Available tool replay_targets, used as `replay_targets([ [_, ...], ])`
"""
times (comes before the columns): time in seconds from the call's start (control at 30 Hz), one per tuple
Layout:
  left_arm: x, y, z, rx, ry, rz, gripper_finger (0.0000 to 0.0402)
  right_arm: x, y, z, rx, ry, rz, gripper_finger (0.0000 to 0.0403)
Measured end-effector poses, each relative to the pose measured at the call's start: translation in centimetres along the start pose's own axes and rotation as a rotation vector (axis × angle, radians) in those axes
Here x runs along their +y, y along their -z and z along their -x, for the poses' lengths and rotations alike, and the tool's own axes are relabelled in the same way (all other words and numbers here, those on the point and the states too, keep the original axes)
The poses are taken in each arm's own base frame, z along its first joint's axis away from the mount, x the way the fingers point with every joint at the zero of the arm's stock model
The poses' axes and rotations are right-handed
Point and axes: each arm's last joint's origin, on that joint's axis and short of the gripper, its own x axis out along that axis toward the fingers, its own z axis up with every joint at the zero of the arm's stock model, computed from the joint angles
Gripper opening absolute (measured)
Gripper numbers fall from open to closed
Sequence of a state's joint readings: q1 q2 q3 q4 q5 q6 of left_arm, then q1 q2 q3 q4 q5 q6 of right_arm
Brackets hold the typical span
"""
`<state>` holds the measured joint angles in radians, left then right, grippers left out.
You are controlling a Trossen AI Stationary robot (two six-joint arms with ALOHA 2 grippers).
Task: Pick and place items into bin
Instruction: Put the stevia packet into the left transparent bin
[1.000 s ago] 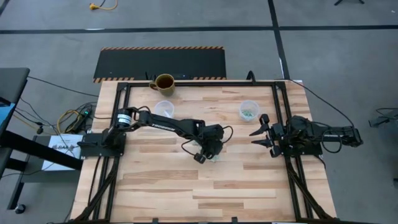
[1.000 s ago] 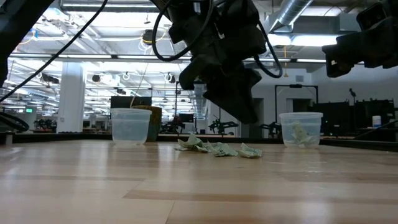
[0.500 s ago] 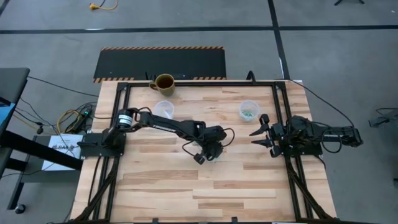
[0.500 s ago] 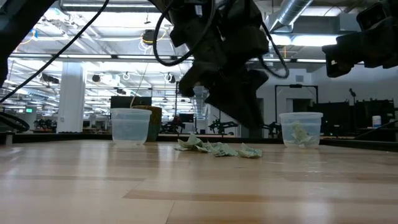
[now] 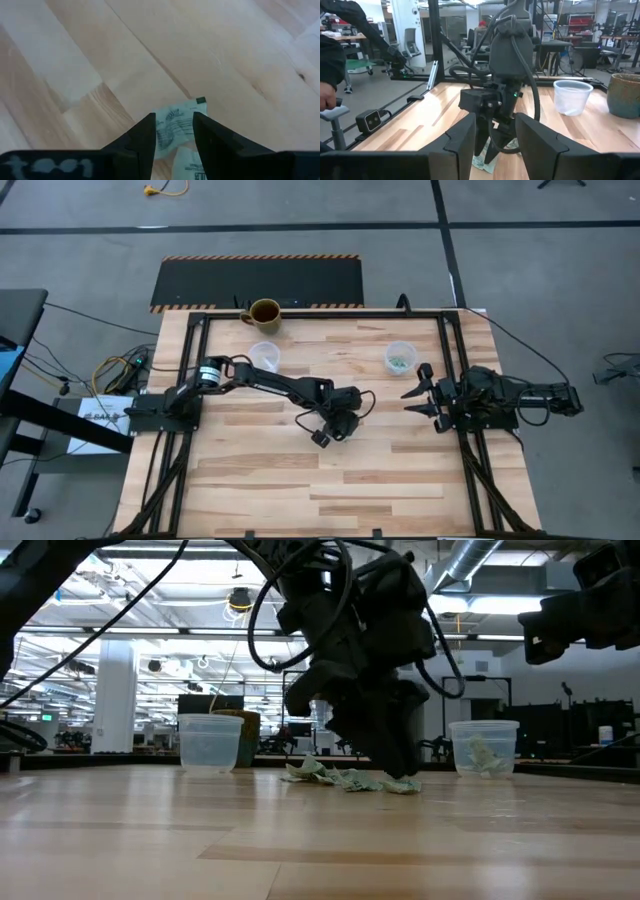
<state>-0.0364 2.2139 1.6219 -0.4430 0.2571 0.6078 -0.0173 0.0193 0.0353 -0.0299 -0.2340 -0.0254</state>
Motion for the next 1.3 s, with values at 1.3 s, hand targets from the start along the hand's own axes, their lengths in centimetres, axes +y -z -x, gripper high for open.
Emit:
replay_targets([
  [1.3,0.6,0.9,-0.4,0.005,0.018,0.040,0.0002,0.0,0.0,0.0,0.000,0.000,0.000,0.0133],
])
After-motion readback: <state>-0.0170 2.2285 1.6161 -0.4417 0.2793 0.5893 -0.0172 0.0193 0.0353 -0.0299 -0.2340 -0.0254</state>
